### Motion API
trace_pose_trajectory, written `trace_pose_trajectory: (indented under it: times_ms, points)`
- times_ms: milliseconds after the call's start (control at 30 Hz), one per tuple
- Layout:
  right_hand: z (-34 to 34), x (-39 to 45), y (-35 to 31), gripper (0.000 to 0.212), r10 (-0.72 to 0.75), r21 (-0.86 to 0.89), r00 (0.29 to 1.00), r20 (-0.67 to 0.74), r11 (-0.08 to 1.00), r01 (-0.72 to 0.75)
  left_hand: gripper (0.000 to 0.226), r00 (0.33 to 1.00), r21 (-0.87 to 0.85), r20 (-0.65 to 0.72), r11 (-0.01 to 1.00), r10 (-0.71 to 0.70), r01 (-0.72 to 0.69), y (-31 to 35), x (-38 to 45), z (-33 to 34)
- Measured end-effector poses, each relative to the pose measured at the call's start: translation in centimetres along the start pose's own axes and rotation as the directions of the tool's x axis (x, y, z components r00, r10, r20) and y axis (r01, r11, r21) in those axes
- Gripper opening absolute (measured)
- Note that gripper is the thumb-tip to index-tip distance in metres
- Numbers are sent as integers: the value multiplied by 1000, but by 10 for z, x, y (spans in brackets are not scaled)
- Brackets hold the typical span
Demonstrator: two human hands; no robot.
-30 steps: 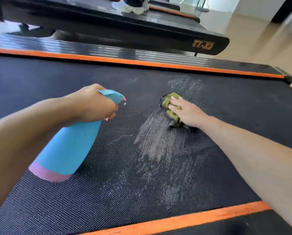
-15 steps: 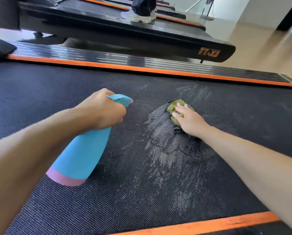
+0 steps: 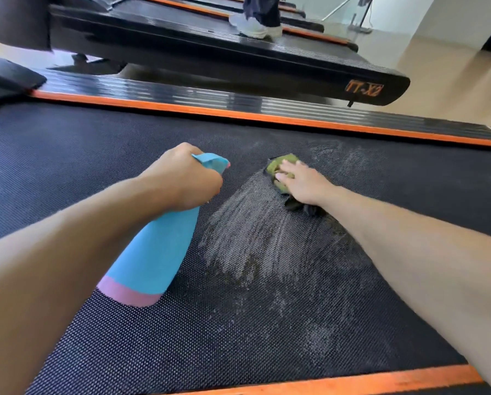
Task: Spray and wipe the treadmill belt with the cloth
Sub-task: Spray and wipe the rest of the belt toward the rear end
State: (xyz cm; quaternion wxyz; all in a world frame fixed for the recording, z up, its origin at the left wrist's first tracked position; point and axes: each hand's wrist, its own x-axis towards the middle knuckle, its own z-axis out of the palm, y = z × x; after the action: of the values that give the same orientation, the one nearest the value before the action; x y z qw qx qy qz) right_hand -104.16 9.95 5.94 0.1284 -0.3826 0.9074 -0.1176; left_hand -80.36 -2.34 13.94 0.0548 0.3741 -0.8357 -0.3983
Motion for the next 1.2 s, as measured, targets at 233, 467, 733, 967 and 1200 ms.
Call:
trace_pose_trajectory:
  times_ms: [233, 467, 733, 967, 1200]
  points:
    - [76, -16, -87, 42, -698, 38, 673, 244, 701, 713, 16, 992, 2, -117, 999, -39, 39, -5, 5, -2]
    - [5, 38, -12, 46, 48, -100, 997, -54, 994, -53, 38, 996, 5, -77, 999, -43, 44, -7, -3, 1]
    - [77, 7, -127, 37, -688, 66, 695, 207, 719, 692, 27, 970, -197, -226, 979, -87, 42, -14, -1, -30]
    - [25, 67, -71, 43, -224, 52, 974, 29, 974, 222, 31, 970, -227, -239, 974, -36, -19, -18, 9, -25]
    - [23, 73, -79, 31, -161, -63, 980, -119, 986, 154, 49, 976, -169, -211, 985, -61, 25, -14, 28, -12]
